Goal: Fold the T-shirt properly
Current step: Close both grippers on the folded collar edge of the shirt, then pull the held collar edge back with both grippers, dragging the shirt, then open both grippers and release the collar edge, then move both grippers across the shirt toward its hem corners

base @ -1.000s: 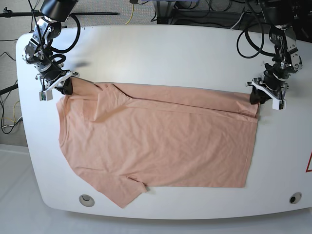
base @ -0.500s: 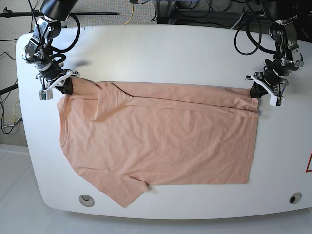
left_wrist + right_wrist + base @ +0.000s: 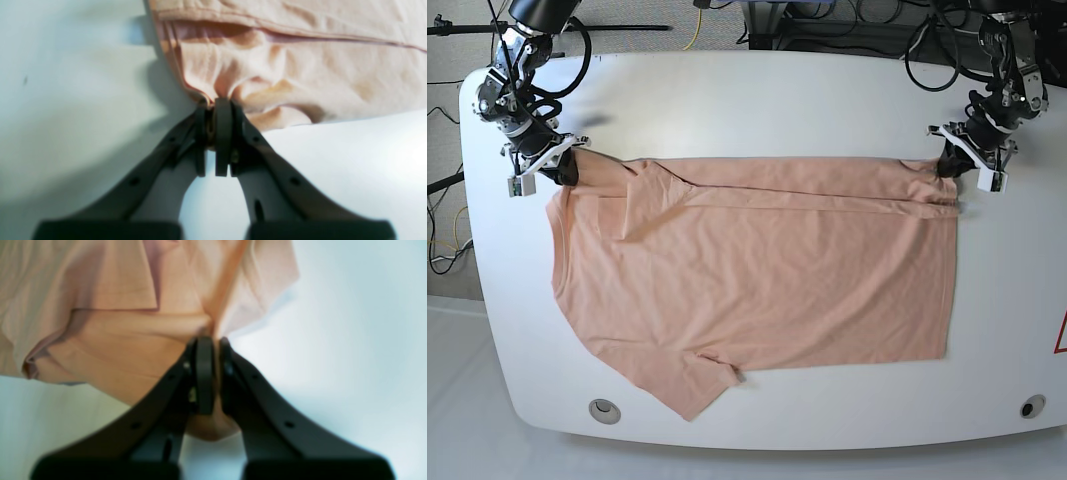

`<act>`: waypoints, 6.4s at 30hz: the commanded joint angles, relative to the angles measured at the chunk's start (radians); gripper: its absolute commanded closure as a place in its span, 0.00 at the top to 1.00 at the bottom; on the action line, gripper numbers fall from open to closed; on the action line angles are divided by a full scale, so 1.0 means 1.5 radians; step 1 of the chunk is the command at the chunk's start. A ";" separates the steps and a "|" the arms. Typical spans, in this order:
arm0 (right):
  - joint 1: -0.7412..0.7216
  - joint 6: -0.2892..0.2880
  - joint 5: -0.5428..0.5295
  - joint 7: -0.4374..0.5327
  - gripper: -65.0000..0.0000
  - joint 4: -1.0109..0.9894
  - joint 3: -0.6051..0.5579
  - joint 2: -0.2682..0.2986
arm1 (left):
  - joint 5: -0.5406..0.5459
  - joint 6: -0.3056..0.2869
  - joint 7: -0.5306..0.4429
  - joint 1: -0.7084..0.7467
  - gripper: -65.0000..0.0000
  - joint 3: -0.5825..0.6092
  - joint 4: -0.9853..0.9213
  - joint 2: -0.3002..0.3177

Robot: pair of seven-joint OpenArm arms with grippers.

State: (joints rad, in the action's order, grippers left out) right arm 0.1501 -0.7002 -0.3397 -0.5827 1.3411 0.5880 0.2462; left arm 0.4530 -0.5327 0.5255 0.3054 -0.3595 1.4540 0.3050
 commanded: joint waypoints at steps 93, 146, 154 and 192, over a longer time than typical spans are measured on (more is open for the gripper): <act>0.322 0.001 0.044 -0.087 0.23 0.283 0.036 -0.087 | -0.046 0.013 0.017 0.293 0.22 -0.110 0.147 0.021; 0.150 0.001 -0.002 -0.167 0.51 0.367 0.056 -0.060 | -0.055 0.025 0.020 0.098 0.38 -0.205 0.261 0.036; 0.135 0.001 0.002 -0.163 0.52 0.371 0.046 -0.065 | -0.059 0.021 0.045 0.061 0.42 -0.197 0.258 0.029; -0.282 0.015 0.035 -0.142 0.51 0.015 -0.123 0.011 | -0.120 0.032 0.062 -0.301 0.44 -0.078 -0.055 0.048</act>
State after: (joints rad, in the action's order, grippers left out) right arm -0.2157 -0.6777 -0.2668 -0.8268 1.3846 0.4110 0.2462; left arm 0.2798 -0.4946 0.6506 -0.1020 -0.4755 1.3865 0.3508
